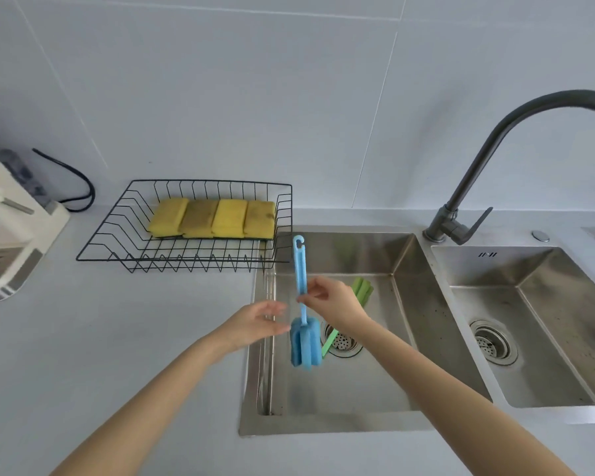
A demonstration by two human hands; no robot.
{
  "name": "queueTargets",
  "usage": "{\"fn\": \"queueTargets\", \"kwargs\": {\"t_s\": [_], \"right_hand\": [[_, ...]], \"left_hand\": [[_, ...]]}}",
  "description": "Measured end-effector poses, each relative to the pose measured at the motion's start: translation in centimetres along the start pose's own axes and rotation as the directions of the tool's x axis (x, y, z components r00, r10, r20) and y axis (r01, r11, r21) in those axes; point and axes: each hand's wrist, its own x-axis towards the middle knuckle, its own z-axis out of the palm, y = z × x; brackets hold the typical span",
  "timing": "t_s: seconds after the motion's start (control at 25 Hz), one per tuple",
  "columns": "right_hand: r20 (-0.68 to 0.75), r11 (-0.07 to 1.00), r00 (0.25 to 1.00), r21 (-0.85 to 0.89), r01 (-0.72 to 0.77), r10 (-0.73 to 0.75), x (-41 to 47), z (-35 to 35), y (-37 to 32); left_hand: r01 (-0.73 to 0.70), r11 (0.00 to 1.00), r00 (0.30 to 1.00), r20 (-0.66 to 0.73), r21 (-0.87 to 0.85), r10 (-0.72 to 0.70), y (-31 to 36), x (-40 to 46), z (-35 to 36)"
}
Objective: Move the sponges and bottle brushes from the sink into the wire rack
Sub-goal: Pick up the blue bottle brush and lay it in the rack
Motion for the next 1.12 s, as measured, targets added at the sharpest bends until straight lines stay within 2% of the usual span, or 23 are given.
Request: {"fn": "queueTargets", "kwargs": {"t_s": [0.16,0.44,0.72,0.96,1.12], "right_hand": [[-0.088,0.985,0.996,0.169,0.019,-0.005,0.7,0.2,-1.9],[-0.105,0.924,0.994,0.382,0.035,0.006,1.5,-0.1,-5.4],[-0.183,0.867,0.983,0.493,0.076,0.018,2.5,-1.5,-8.0],[-0.231,0.850,0.973,0.516,0.109,0.015,3.8,-2.8,-9.1],[-0.339,0.842,0.941,0.512,0.168,0.018,4.9,-3.8,-9.8]], "left_hand": [[-0.041,0.998,0.999,0.004,-0.053,0.041,-0.6,-0.5,-0.7],[-0.153,0.988,0.980,-0.125,0.007,0.153,-0.3,-1.5,-3.1],[-0.213,0.974,0.953,-0.203,0.077,0.224,1.5,-2.3,-6.5],[-0.245,0.960,0.927,-0.259,0.132,0.272,3.0,-2.0,-8.6],[-0.257,0.958,0.919,-0.274,0.125,0.282,4.1,-1.0,-10.2]]}}
